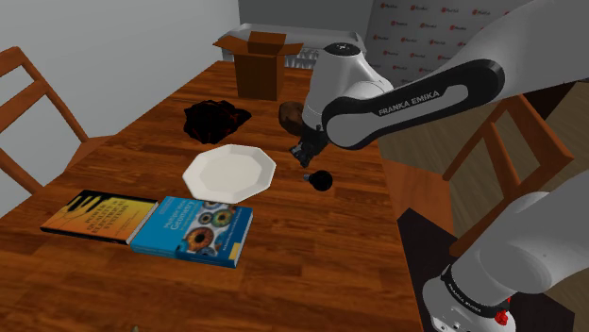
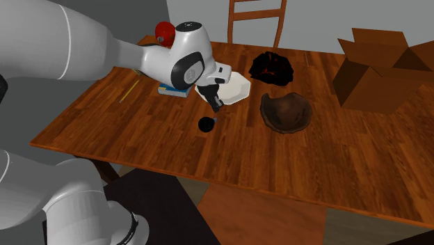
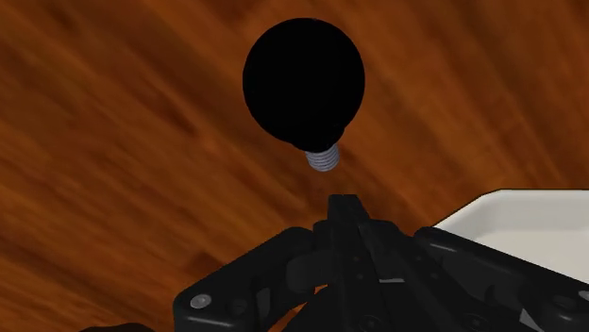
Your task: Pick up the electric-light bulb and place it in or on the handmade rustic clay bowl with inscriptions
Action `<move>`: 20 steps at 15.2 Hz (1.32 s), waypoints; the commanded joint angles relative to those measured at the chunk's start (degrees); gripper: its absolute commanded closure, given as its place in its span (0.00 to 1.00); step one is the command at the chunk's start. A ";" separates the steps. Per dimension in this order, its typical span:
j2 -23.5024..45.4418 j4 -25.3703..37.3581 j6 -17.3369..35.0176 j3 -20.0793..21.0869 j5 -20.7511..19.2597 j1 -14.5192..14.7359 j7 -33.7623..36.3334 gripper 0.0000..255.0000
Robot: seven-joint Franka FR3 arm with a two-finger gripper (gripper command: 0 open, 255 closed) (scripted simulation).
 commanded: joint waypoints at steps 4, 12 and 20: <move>-0.87 0.78 -7.73 -2.50 4.18 1.22 -6.79 0.00; 0.35 0.09 -14.60 -4.96 7.31 1.91 -14.01 0.00; 1.34 -1.09 -12.44 -4.76 7.25 1.94 -13.91 0.00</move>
